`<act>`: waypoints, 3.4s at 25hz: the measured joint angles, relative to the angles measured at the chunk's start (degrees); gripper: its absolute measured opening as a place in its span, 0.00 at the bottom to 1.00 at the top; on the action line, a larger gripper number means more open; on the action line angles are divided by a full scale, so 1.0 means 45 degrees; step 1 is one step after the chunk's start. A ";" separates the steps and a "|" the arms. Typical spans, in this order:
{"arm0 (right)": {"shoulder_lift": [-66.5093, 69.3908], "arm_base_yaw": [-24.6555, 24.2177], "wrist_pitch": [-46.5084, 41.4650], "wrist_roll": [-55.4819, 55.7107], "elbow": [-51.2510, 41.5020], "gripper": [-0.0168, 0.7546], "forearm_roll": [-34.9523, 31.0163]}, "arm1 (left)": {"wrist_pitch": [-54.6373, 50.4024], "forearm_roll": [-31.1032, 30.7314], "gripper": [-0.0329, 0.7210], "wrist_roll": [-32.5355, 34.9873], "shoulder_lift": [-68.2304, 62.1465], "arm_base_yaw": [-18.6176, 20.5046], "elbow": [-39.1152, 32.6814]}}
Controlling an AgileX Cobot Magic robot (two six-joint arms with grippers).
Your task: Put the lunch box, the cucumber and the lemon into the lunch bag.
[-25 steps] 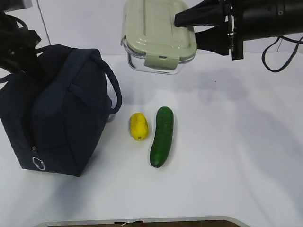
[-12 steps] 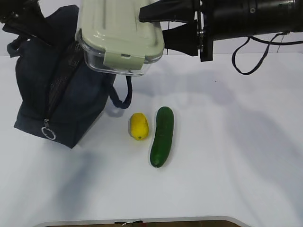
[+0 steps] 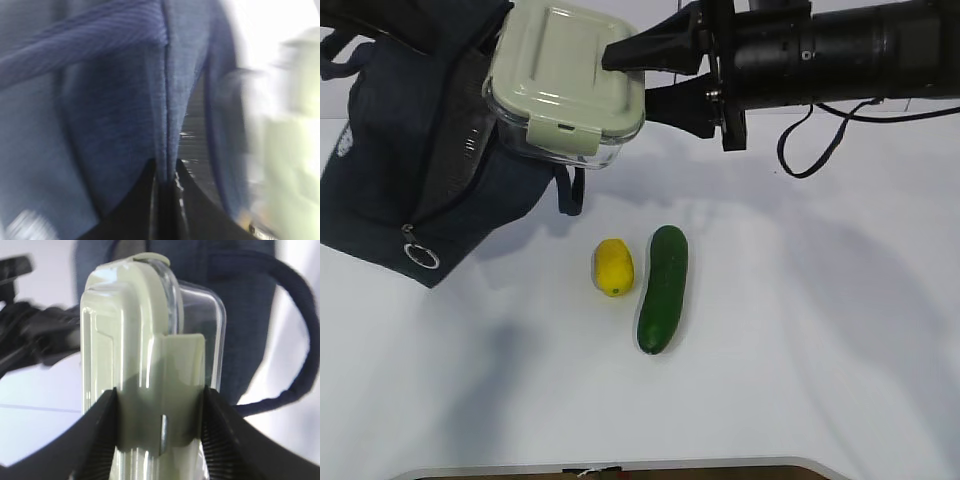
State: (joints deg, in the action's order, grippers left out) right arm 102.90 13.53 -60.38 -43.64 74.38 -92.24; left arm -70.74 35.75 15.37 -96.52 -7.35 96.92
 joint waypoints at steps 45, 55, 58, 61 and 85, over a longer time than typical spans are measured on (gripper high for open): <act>0.6190 0.2603 0.2109 -0.0797 0.4130 0.51 -0.1295 | 0.0016 -0.1666 0.02 -0.0324 -0.2494 -0.0819 -0.0003; 0.6746 0.2603 0.2109 -0.0797 0.4503 0.51 -0.1185 | 0.0064 -0.1591 0.02 -0.0324 -0.2915 -0.0827 -0.0003; 0.6746 0.2603 0.2241 -0.0797 0.4503 0.53 -0.1105 | 0.0064 -0.1562 0.02 -0.0324 -0.2915 -0.0827 -0.0003; 0.6746 0.2603 0.2270 -0.0765 0.4503 0.54 -0.1006 | 0.0064 -0.1513 0.02 -0.0324 -0.2915 -0.0827 -0.0003; 0.6746 0.2365 -0.0466 -0.0359 0.4636 0.70 0.0271 | 0.0064 -0.1490 0.02 -0.0413 -0.2915 -0.0827 -0.0003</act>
State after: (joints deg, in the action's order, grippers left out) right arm 133.26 24.17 -62.48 -45.26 95.24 -91.02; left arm -70.45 29.05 13.52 -109.64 -11.07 96.91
